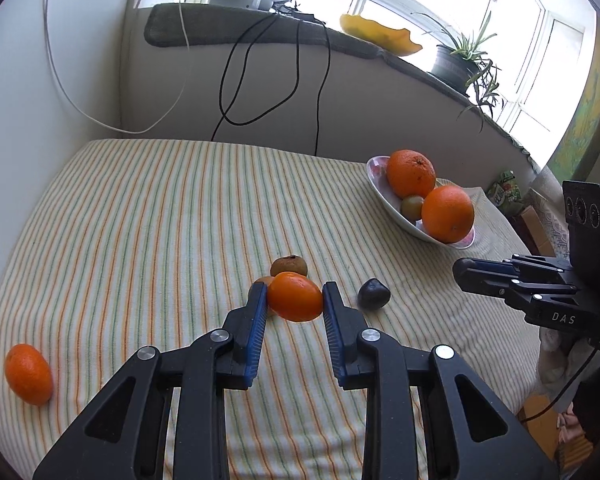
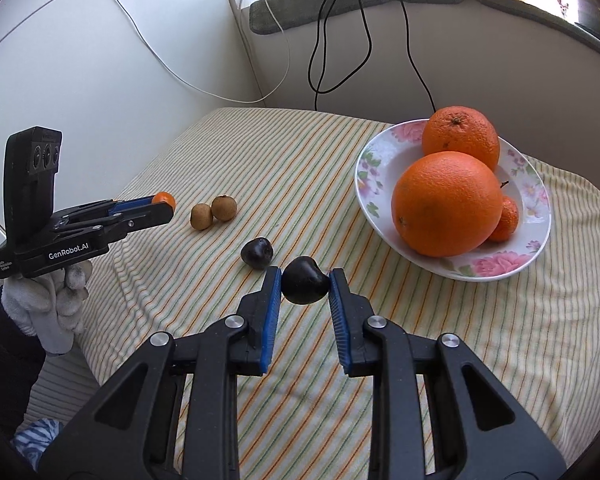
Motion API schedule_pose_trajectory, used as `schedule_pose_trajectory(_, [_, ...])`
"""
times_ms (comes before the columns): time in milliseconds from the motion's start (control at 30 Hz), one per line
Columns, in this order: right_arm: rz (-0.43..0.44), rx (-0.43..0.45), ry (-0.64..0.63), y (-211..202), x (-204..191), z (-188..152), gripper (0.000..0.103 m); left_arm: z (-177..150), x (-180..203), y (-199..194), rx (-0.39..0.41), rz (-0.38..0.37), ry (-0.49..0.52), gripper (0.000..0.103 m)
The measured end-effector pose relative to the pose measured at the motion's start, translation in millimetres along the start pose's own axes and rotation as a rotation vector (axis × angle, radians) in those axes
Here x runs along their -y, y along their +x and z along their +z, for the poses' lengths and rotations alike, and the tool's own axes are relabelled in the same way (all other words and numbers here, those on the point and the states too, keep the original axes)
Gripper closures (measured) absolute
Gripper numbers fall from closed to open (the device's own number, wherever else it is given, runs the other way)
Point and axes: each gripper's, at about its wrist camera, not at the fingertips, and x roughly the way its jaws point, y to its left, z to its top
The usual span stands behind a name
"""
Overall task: Organize fruits
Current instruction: 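Carry the tangerine with the left tool while the right tool carries the plum over the plate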
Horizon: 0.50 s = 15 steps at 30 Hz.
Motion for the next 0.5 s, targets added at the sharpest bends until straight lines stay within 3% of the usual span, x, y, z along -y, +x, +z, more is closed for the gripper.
schedule_pose_trajectory(500, [-0.085,0.09,0.077,-41.3,60.5,8.4,0.078,31.7,61.0,38.7,0.009,-0.097,0.06,0.077])
